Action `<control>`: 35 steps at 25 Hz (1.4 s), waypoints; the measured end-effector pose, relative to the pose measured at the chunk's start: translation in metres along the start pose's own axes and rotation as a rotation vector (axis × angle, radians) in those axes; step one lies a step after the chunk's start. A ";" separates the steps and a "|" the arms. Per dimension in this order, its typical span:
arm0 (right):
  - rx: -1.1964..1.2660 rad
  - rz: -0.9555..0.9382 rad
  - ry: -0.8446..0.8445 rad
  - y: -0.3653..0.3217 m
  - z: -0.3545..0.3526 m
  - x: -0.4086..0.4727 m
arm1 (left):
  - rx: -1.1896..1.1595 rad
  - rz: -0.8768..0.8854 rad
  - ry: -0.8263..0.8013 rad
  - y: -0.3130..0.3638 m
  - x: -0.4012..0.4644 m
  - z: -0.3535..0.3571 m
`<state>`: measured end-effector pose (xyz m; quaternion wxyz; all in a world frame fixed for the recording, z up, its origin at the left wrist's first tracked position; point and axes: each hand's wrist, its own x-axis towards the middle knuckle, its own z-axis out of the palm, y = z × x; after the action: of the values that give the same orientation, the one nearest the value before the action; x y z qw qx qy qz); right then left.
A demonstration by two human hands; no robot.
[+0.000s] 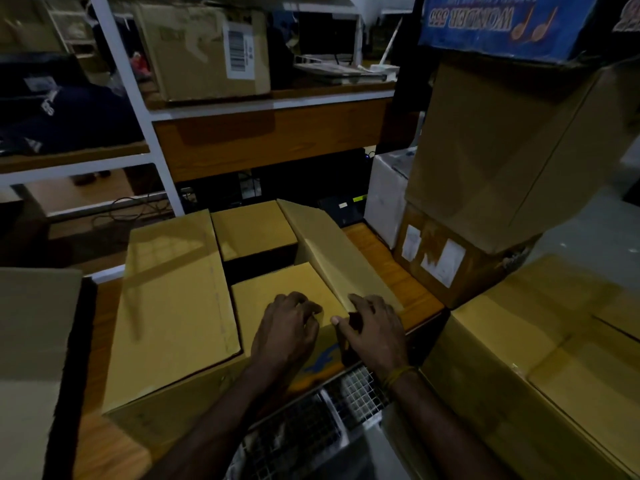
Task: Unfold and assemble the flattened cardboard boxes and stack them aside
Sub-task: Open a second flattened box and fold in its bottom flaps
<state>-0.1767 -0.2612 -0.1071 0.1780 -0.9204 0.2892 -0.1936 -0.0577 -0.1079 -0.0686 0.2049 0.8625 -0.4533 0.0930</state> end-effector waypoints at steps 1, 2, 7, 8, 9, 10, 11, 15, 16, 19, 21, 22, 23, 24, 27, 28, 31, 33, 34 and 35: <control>0.063 0.002 -0.021 0.000 0.000 0.001 | 0.000 -0.006 -0.009 0.001 0.000 -0.001; 0.143 0.001 -0.038 0.001 0.000 0.001 | 0.002 -0.008 -0.017 0.003 0.000 -0.002; 0.352 0.010 -0.071 0.005 0.001 0.009 | 0.033 -0.006 -0.028 0.004 0.000 -0.003; 0.318 -0.006 -0.065 0.006 0.003 0.010 | 0.042 -0.014 -0.028 0.004 0.001 -0.002; 0.266 -0.026 -0.052 0.006 0.006 0.010 | 0.051 -0.018 -0.026 0.004 0.001 -0.002; 0.221 -0.041 -0.032 0.004 0.010 0.009 | 0.053 -0.022 -0.022 0.003 0.001 -0.001; 0.206 -0.049 -0.004 0.001 0.015 0.006 | 0.047 -0.027 -0.013 0.003 -0.001 -0.001; 0.253 -0.164 0.151 -0.020 0.034 -0.007 | 0.022 -0.033 0.111 0.000 -0.034 0.003; 0.247 -0.206 0.182 -0.024 0.039 -0.009 | 0.037 -0.032 0.146 -0.002 -0.046 0.004; 0.277 -0.283 0.219 -0.035 0.046 -0.011 | 0.098 -0.086 0.167 -0.011 -0.077 0.004; 0.270 -0.316 0.229 -0.046 0.050 -0.013 | 0.154 -0.155 0.133 -0.020 -0.095 -0.001; 0.257 -0.340 0.242 -0.053 0.050 -0.015 | 0.183 -0.178 0.112 -0.024 -0.104 -0.005; 0.246 -0.367 0.249 -0.061 0.052 -0.018 | 0.219 -0.195 0.096 -0.027 -0.113 -0.010; 0.234 -0.389 0.250 -0.069 0.052 -0.021 | 0.252 -0.206 0.091 -0.029 -0.120 -0.015; 0.240 -0.414 0.175 -0.094 0.058 -0.029 | 0.312 -0.254 0.163 -0.036 -0.129 -0.035; 0.249 -0.427 0.137 -0.104 0.061 -0.031 | 0.313 -0.279 0.202 -0.040 -0.131 -0.042; 0.241 -0.471 0.053 -0.128 0.068 -0.034 | 0.327 -0.340 0.263 -0.056 -0.138 -0.056; 0.235 -0.491 0.034 -0.141 0.072 -0.035 | 0.333 -0.383 0.250 -0.069 -0.145 -0.061; 0.232 -0.497 0.027 -0.146 0.073 -0.036 | 0.334 -0.407 0.242 -0.074 -0.147 -0.063; 0.227 -0.500 0.015 -0.151 0.073 -0.036 | 0.340 -0.442 0.229 -0.078 -0.149 -0.067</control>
<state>-0.1009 -0.1076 -0.1132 0.2244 -0.9360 0.0310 -0.2696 -0.0767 0.0714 -0.0809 0.1228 0.9461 -0.2062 0.2175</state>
